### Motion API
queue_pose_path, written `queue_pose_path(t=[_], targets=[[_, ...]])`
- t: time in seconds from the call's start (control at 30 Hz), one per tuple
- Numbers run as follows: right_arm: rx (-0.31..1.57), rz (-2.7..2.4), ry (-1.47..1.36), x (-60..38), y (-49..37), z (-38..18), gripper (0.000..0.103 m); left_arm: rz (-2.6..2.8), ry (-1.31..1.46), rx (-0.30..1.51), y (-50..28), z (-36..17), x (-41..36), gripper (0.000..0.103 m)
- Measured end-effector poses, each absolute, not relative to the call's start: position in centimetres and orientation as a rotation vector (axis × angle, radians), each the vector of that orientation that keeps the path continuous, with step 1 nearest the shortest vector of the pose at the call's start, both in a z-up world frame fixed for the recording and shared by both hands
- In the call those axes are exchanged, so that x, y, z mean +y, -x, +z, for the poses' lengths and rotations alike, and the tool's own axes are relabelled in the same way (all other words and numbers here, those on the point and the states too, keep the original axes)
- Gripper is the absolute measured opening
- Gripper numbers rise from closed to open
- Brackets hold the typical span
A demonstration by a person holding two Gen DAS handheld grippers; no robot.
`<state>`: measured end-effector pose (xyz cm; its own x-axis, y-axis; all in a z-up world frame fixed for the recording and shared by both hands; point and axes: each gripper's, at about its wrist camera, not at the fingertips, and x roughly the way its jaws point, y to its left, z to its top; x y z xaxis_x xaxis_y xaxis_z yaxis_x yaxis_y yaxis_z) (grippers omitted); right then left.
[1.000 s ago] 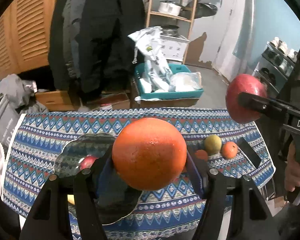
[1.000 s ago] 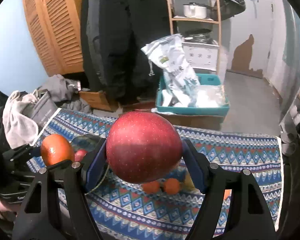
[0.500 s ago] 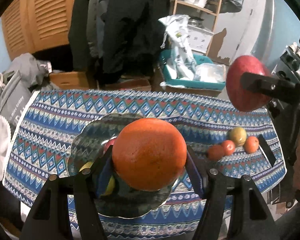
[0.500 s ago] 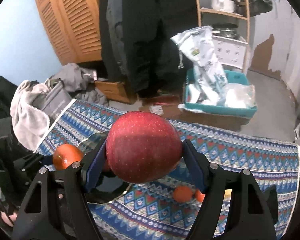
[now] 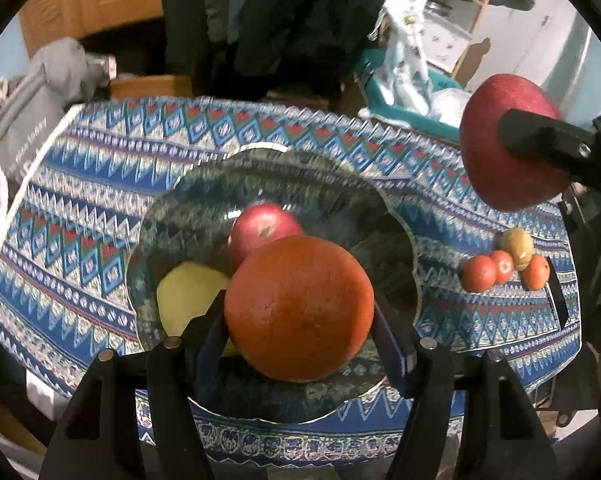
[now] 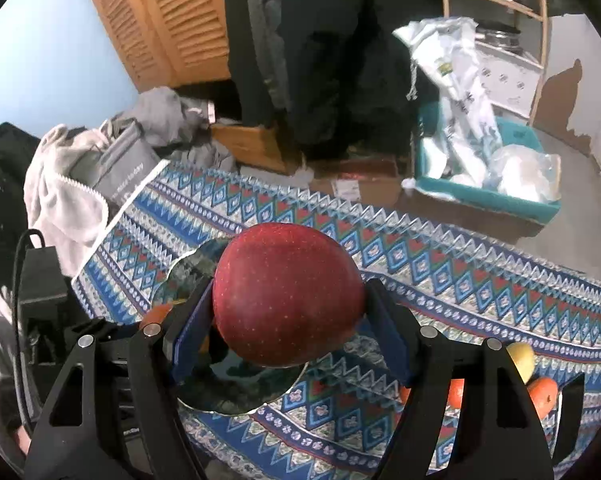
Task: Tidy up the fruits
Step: 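Carry the large orange over the glass bowl with the left tool while the right tool carries the apple, then lower the orange into the bowl and open the left tool while the right tool releases the apple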
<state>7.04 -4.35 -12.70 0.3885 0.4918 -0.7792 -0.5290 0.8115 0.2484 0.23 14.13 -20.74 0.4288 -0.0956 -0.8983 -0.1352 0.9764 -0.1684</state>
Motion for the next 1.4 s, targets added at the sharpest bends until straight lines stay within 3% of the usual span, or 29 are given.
queue_pose_path(t=[0.5,0.87,0.97,1.4], targets=[[1.105,0.672,0.102,-1.6,-6.6,-19.3,0.075,0.052,0.258,1.181,-0.5,-23.6,15.0,0.069],[1.168,0.693,0.089,-0.8,-6.9,-21.1,0.075,0.051,0.264,1.184,-0.5,-23.7,14.9,0.068],[1.179,0.695,0.076,-0.8,-7.0,-21.3,0.075,0.051,0.295,1.178,-0.4,-23.5,15.4,0.076],[1.262,0.689,0.020,-0.8,-7.8,-22.9,0.075,0.071,0.313,1.169,0.1,-22.8,16.3,0.076]])
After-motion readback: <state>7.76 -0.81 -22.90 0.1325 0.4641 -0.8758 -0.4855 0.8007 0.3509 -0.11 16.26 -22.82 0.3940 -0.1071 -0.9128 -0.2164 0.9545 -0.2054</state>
